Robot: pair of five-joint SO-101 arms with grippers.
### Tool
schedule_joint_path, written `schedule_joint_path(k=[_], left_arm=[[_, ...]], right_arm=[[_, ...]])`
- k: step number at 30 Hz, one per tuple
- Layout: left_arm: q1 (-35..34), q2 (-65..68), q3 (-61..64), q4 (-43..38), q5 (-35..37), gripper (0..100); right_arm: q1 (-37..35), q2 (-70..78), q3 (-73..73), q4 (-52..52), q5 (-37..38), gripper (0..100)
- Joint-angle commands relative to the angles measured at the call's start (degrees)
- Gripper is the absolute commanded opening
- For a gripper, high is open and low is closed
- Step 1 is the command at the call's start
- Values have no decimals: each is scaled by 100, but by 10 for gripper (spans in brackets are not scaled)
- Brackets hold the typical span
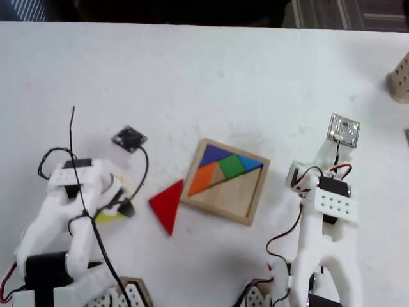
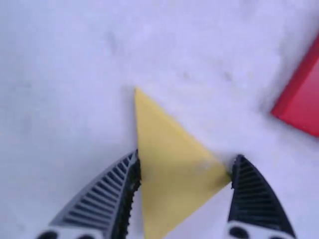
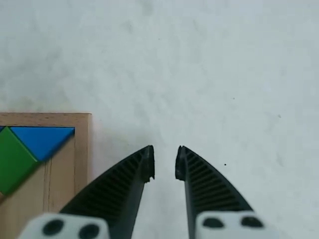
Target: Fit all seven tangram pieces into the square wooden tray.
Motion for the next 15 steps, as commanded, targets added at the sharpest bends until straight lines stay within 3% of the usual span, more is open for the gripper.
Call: schedule_joint_path(k=[1,15], left_arm=[[-110,-127,-308,26,703,169],[-84,-127,-633,352,1644,169]], right_arm=[[-13,-145,-35,-92,70,80],[-13,-145,-35,-92,70,80]])
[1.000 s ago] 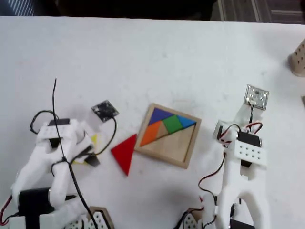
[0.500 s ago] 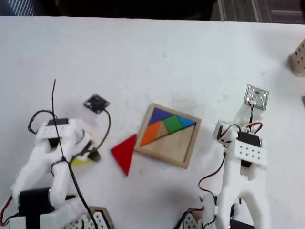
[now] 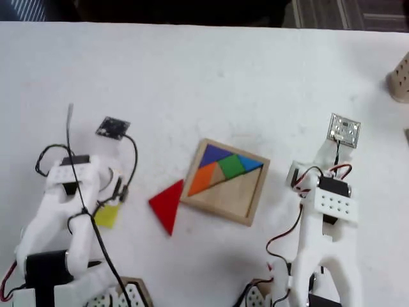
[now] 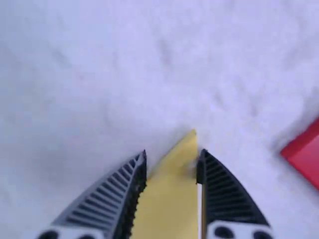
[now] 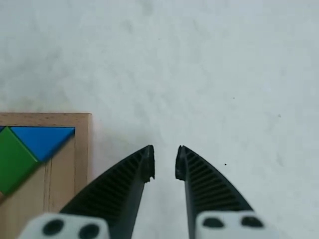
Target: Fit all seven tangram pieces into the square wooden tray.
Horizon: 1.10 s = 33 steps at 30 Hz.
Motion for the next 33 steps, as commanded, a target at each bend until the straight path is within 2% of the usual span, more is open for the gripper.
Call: schedule_joint_path(k=[1,4,7,9,13,15,17,20,23,25,29,33], left_arm=[[-31,-119,-387,290,123,169],[-48,-136,-510,308,44,172],[-75,-171,-695,316,-1029,188],[-321,-171,-862,325,-1626,262],[-690,-171,-1099,659,-1723,434],[-690,-171,-1090,985,-1820,439],[-681,-171,-1081,1292,-2330,412],[-673,-171,-1073,1732,-3648,349],[-760,-171,-1064,1908,-4844,337],[-804,-171,-897,1679,-5160,347],[-796,-180,-281,475,-5178,407],[-681,-180,413,-580,-5169,398]], right_arm=[[-13,-145,-35,-92,70,80],[-22,-145,-35,-92,70,80],[-31,-145,-35,-92,70,80],[-40,-145,-35,-92,70,80],[-40,-145,-35,-92,70,80],[-40,-145,-35,-92,70,80],[-48,-145,-35,-92,70,80],[-48,-145,-35,-92,70,81],[-48,-145,-35,-92,70,81],[-57,-145,-35,-92,70,82],[-57,-145,-35,-92,79,83],[-57,-145,-35,-92,79,83]])
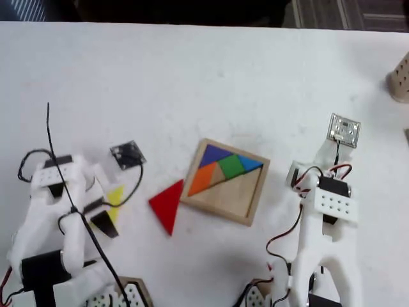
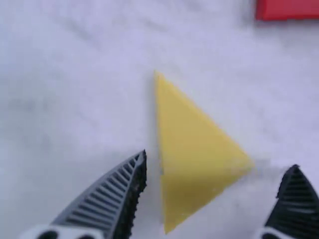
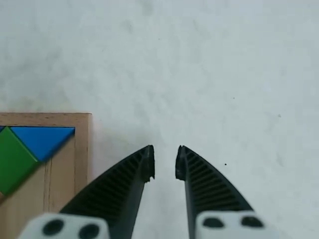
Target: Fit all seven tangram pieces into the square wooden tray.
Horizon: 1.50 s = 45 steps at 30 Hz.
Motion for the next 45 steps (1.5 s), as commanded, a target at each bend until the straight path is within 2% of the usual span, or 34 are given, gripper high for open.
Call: schedule_joint_path(k=[1,4,9,19,26,30,34,37,41,45], left_arm=[[57,-180,273,-703,-35,394],[66,-154,141,-703,185,371],[40,-119,334,-1670,360,310],[40,-127,440,-1732,387,202],[-242,-127,211,-1670,1248,191],[-435,-171,-70,-1073,1336,190],[-470,-171,-501,0,1415,188],[-479,-119,-835,563,2031,188],[-479,-119,-1055,782,2567,188],[-479,-136,-1099,774,2585,191]], right_arm=[[-57,-145,-35,-92,79,83],[-57,-145,-35,-92,79,83],[-57,-145,-35,-92,79,84],[-40,-145,-35,-92,79,84],[-22,-145,-35,-92,79,84],[-22,-145,-35,-92,79,84],[-22,-145,-35,-92,79,83],[-22,-136,-35,-92,79,83],[-22,-136,-35,-92,79,83],[-13,-136,-35,-92,79,83]])
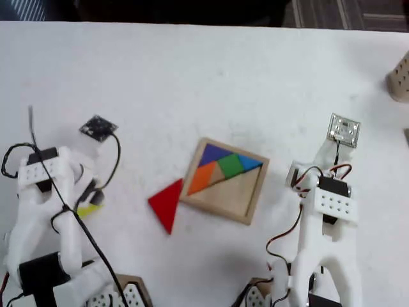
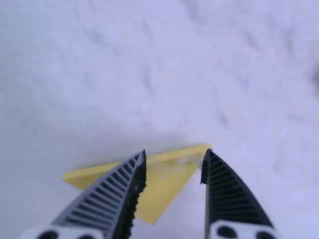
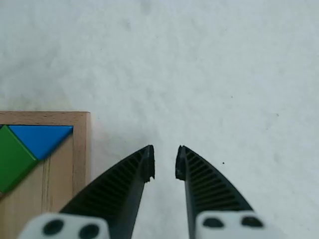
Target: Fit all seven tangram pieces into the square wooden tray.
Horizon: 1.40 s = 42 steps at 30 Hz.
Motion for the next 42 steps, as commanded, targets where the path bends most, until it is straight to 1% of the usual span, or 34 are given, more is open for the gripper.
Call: schedule_joint_path(k=[1,3,5,6,7,8,10,14,16,18,19,25,27,30,32,34,37,42], left_arm=[[-66,-66,-290,18,-62,192],[-84,-92,-299,26,-501,205],[-259,-92,-404,114,-853,292],[-365,-92,-457,202,-818,343],[-453,-92,-501,281,-633,386],[-541,-92,-554,369,-334,405],[-716,-92,-677,563,712,406],[-963,-92,-730,1222,3499,408],[-1147,-40,-721,1582,4659,408],[-1393,-48,-642,1776,5398,408],[-1473,-48,-615,1802,5626,408],[-1974,-31,-352,1547,5723,407],[-1991,-31,53,1108,5723,407],[-1859,-31,738,167,5723,405],[-1675,-31,879,-70,5723,376],[-1587,-31,870,-79,5723,318],[-1525,-31,862,-167,5723,221],[-1560,-31,791,-475,5741,208]], right_arm=[[-13,-136,-35,-92,79,83],[-22,-136,-35,-92,79,83],[-31,-136,-35,-92,79,83],[-31,-136,-35,-92,79,83],[-40,-136,-35,-92,79,84],[-40,-136,-35,-92,79,84],[-48,-136,-35,-92,79,84],[-57,-136,-35,-92,79,84],[-66,-136,-35,-92,79,84],[-136,-136,-35,-92,79,84],[-145,-136,-35,-92,79,84],[-145,-136,-26,-92,79,84],[-145,-136,-26,-92,79,84],[-145,-136,-26,-92,79,84],[-154,-136,-26,-92,97,84],[-154,-136,-26,-75,316,81],[-154,-136,-26,-66,413,80],[-154,-136,-18,-57,440,80]])
